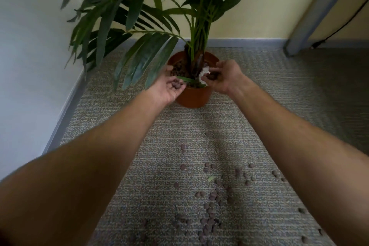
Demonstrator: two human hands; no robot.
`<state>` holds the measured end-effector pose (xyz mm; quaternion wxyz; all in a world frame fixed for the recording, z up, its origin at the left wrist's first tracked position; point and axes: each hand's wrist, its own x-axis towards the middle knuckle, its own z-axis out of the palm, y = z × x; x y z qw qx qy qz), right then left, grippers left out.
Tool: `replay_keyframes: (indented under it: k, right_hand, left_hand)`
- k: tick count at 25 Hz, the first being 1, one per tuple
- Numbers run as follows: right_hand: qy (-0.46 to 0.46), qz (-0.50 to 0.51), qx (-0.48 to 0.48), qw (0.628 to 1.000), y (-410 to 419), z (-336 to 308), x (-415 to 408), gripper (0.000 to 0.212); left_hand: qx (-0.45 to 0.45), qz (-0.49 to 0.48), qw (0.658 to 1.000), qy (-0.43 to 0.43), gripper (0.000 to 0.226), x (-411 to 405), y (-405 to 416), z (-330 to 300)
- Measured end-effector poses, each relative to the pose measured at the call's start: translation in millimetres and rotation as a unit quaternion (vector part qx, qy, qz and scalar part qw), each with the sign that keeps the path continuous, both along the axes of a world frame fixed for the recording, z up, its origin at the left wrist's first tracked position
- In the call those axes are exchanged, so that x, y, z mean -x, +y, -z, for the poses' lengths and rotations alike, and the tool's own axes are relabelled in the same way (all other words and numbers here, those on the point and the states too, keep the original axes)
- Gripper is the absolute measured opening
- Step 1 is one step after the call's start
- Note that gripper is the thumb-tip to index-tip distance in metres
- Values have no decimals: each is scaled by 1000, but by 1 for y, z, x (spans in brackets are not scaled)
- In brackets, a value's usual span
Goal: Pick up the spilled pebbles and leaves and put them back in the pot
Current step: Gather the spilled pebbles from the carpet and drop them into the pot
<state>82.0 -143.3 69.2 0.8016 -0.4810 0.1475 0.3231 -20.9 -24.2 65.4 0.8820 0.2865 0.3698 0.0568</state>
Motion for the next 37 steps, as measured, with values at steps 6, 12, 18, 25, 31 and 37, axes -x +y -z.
replay_keyframes:
  k: [6,12,18,25,31,37]
  right_hand:
    - [-5,3,21,1000,1,-6,7,46]
    - [-7,4,19,1000,-22,-2,11,42]
    - [-76,8,170,982,-111,43,33,26]
    - [-249,25,449,858,-264,140,138,22]
    - [-348,-162,681,623,-350,167,247,59]
    - [-220,-160,771,576,-398,178,308,75]
  left_hand:
    - [5,-36,999,-25,55,-7,-4,-11]
    - [-50,3,998,-46,56,-9,-12,-13]
    - [-212,-4,977,-7,43,19,-26,16]
    - [-494,182,833,168,50,135,-106,131]
    - [-739,425,521,32,69,208,-155,179]
    - [-782,526,324,-84,79,231,-203,180]
